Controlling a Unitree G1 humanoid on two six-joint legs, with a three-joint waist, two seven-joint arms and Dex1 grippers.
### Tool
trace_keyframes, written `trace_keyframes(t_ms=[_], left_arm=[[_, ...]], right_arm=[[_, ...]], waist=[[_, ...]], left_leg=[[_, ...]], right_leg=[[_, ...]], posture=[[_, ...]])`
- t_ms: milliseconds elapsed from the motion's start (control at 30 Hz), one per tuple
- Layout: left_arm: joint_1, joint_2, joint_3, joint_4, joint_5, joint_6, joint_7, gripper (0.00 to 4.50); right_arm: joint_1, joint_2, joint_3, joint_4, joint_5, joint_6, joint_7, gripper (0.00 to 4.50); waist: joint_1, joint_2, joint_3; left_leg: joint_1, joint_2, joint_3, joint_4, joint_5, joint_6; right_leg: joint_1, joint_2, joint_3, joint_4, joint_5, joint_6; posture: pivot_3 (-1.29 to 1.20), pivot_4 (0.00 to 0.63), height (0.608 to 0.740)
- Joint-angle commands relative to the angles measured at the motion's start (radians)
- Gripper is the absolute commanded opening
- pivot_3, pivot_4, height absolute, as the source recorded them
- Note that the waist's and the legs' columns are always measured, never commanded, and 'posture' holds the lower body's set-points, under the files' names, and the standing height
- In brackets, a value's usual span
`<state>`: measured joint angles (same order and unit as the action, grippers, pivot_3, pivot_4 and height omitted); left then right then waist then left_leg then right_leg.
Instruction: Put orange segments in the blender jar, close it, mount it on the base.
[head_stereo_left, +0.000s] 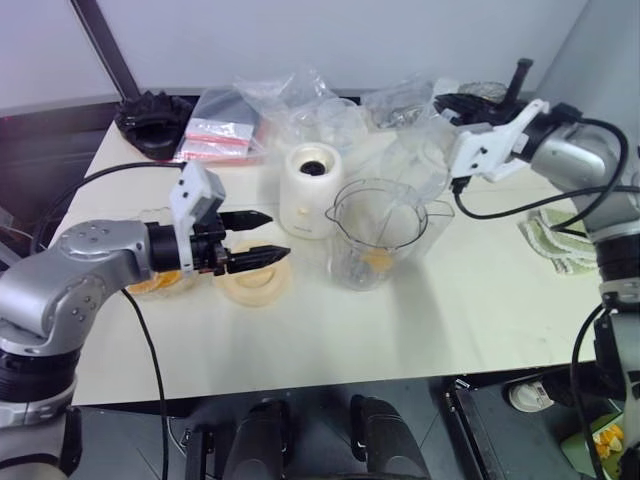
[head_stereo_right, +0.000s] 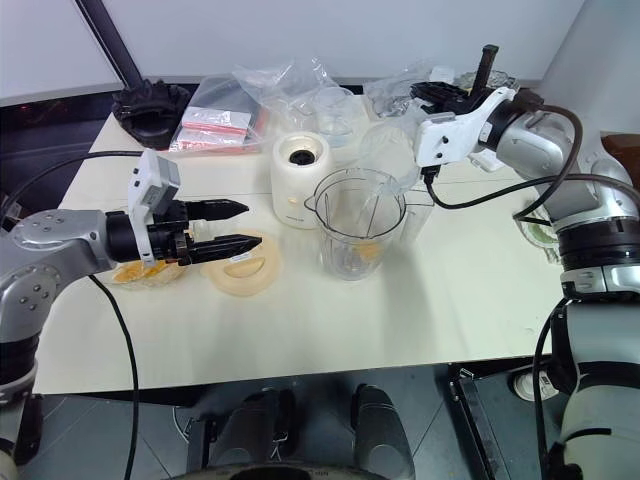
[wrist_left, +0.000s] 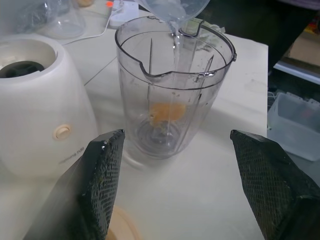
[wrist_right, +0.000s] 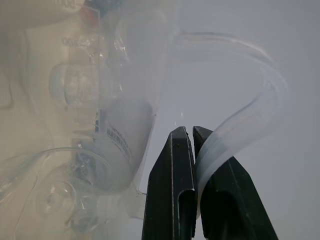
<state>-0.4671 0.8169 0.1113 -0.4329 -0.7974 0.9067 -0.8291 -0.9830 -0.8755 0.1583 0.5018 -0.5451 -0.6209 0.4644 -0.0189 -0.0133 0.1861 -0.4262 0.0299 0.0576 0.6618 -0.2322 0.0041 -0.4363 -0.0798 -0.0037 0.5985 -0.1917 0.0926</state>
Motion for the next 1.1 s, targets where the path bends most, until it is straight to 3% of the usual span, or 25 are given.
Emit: trace_keyframes(t_ms=[33,300,433,567,800,1100], left_arm=[[-0.018,-0.001,0.011,-0.011,-0.004,-0.017,-0.002,3.51],[-0.026,-0.005,0.009,-0.008,-0.012,-0.009,-0.002,3.51],[-0.031,-0.006,0.005,-0.003,-0.012,-0.009,-0.006,3.51],[-0.047,-0.025,0.002,0.003,-0.022,-0.002,0.002,3.51],[-0.048,-0.023,-0.010,-0.025,-0.042,0.024,-0.005,3.51],[-0.069,-0.038,-0.024,-0.007,-0.031,0.019,-0.009,3.51]], right_arm=[[-0.039,-0.015,-0.030,-0.007,0.032,0.015,-0.014,0.07],[-0.012,0.002,-0.084,-0.032,0.143,0.117,0.000,0.07],[0.012,0.036,-0.146,-0.064,0.255,0.263,0.018,0.07],[0.042,0.102,-0.286,-0.124,0.421,0.531,-0.011,0.07],[0.153,0.223,-0.562,-0.268,0.608,0.916,-0.228,0.07],[0.415,0.334,-0.747,-0.252,0.728,0.873,-0.359,0.07]], waist=[[0.000,0.000,0.000],[0.001,0.000,0.000],[0.001,0.000,0.000],[0.004,0.000,0.000],[0.009,0.000,0.000],[-0.001,0.001,0.000]], left_leg=[[0.000,0.000,0.000,0.000,0.000,0.000],[0.000,0.000,0.000,0.000,0.000,0.000],[0.000,0.000,0.000,0.000,0.000,0.000],[0.000,0.000,0.000,0.001,0.000,0.000],[0.000,0.000,-0.001,0.001,0.000,0.000],[0.001,0.000,-0.001,0.001,0.000,0.000]], right_leg=[[0.000,0.000,0.000,0.000,0.000,0.000],[0.000,0.000,0.000,0.000,0.000,0.000],[0.000,0.000,0.000,0.000,0.000,0.000],[0.000,0.000,0.000,0.001,0.000,0.000],[0.001,0.000,0.000,0.001,0.000,0.000],[0.002,0.001,0.000,0.001,0.000,0.000]], posture=[[0.00,0.150,0.740],[0.00,0.150,0.740],[0.00,0.150,0.740],[0.00,0.150,0.740],[0.00,0.150,0.740],[0.00,0.150,0.740]])
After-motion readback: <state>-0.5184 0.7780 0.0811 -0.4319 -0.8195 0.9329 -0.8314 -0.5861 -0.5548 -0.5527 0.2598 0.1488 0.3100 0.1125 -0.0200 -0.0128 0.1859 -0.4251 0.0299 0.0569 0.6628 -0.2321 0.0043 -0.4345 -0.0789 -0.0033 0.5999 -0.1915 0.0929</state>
